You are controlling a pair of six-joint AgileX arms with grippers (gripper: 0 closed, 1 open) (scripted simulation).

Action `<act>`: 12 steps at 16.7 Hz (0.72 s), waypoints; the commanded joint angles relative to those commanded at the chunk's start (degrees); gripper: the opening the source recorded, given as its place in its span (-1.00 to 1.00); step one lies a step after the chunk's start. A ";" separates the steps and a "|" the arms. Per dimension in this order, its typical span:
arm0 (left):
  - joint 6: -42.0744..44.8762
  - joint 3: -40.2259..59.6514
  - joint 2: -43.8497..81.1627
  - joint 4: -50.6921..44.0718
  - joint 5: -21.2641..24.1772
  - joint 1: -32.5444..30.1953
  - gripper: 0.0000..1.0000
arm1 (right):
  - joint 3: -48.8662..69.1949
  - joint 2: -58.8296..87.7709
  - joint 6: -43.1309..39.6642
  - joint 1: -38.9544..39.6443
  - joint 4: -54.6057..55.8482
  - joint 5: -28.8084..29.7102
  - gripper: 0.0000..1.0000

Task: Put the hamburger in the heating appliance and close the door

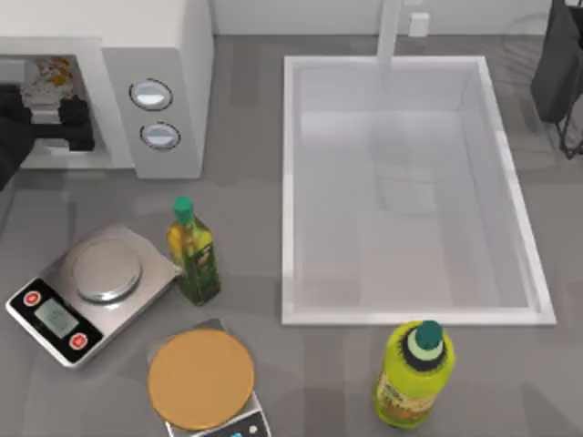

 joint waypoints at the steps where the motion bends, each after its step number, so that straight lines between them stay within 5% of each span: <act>1: 0.27 -4.53 -1.67 1.62 0.43 0.40 1.00 | 0.00 0.00 0.00 0.00 0.00 0.00 1.00; 6: 0.32 -23.99 -7.04 8.40 2.96 4.42 1.00 | 0.00 0.00 0.00 0.00 0.00 0.00 1.00; 12: 1.88 -34.40 -12.02 14.11 5.56 7.30 1.00 | 0.00 0.00 0.00 0.00 0.00 0.00 1.00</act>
